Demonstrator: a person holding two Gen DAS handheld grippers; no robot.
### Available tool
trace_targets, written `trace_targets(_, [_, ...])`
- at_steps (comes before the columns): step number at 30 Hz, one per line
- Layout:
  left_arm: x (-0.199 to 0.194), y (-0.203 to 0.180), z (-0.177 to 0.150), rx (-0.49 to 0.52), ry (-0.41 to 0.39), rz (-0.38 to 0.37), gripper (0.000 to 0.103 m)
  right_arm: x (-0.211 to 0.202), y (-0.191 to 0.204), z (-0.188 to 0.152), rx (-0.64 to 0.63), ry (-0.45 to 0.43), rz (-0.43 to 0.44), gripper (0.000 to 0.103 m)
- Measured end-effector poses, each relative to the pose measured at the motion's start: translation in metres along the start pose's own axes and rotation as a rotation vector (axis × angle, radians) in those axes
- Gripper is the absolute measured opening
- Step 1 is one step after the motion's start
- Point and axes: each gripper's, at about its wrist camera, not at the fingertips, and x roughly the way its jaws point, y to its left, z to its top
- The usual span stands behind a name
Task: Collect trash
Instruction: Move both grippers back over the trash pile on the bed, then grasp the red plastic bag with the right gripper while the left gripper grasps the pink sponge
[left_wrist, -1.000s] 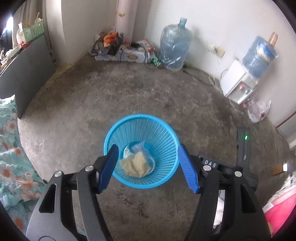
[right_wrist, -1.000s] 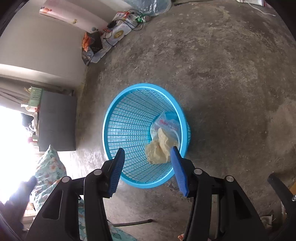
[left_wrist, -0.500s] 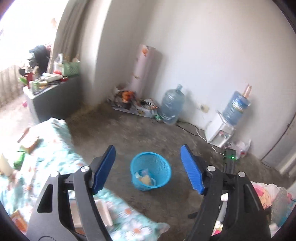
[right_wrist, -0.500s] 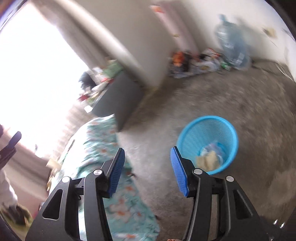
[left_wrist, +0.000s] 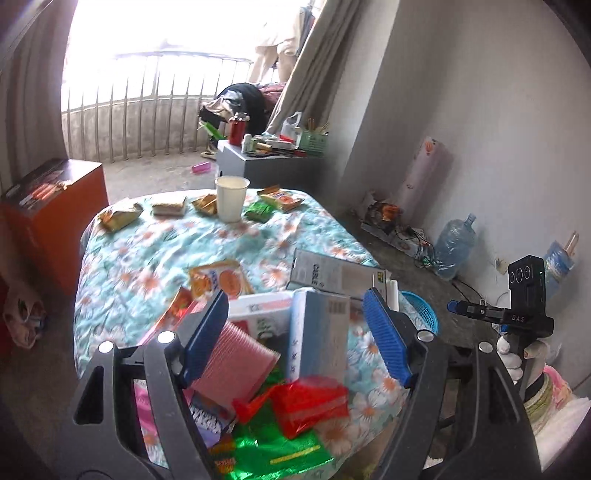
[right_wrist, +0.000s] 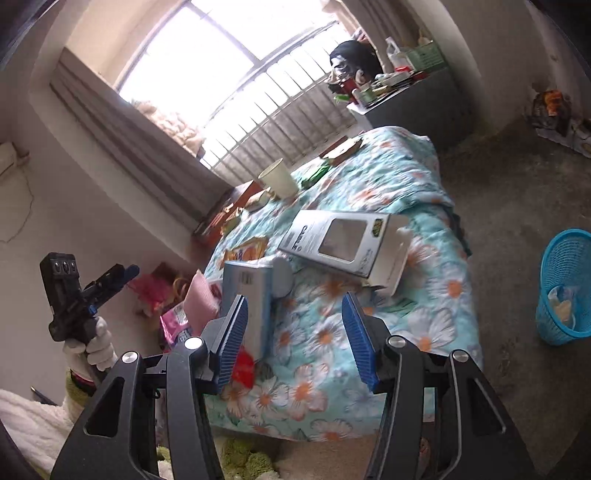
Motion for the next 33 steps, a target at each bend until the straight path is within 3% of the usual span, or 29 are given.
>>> trace_targets(9, [-0.002,0.042,-0.042,-0.105,0.013,0.051,0.071,0.058,0.103,-0.051,-0.382,0.094,-0.120,0.052])
trace_targets(24, [0.006,0.077,-0.082,-0.164,0.011,0.012,0.071,0.159,0.163,-0.077,-0.915,0.251,-0.220,0.056])
trace_targets(30, [0.009,0.084,-0.084,-0.165,0.005,0.016,0.071,0.168,0.173,-0.083,-0.999,0.252,-0.252,0.055])
trace_targets(33, [0.012,0.080,-0.082,-0.126,0.006,0.027,0.071,0.164,0.172,-0.084,-0.975,0.254,-0.263,0.045])
